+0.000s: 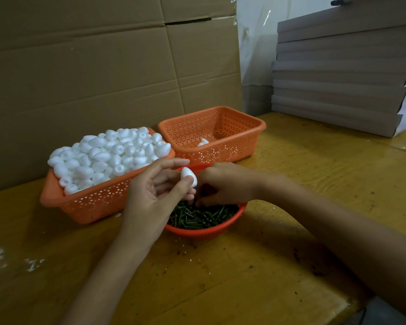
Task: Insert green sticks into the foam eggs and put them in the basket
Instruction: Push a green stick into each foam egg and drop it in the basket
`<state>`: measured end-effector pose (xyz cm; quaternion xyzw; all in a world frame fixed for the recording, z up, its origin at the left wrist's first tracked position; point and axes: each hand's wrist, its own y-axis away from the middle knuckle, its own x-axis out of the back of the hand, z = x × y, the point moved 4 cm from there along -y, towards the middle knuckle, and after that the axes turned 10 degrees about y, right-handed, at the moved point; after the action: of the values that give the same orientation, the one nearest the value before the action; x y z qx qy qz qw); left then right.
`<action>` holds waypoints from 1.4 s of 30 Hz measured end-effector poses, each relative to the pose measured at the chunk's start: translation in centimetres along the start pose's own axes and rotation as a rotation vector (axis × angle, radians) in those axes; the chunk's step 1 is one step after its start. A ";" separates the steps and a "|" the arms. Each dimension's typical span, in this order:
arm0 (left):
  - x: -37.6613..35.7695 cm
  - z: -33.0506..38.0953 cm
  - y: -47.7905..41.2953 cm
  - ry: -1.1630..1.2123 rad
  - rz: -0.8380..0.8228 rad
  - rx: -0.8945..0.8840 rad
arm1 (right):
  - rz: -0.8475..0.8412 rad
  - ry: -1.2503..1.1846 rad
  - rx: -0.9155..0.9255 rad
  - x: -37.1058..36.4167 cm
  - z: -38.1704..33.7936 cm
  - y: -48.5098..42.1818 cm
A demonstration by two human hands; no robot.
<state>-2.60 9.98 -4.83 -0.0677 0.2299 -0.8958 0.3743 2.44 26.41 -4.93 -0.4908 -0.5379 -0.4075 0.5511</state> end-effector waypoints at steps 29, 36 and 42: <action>0.5 -0.4 -0.2 0.063 0.037 0.030 | -0.080 -0.037 -0.022 0.1 0.0 -0.1; 0.5 -0.5 -0.3 0.055 0.053 0.017 | -0.075 -0.038 -0.044 -0.1 0.1 0.0; 0.6 -0.6 -0.3 0.065 0.070 0.014 | -0.044 -0.045 -0.053 0.3 -0.2 0.1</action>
<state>-3.37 9.98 -5.26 -0.0277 0.2380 -0.8854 0.3982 2.64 26.26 -4.66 -0.5024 -0.5500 -0.4227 0.5163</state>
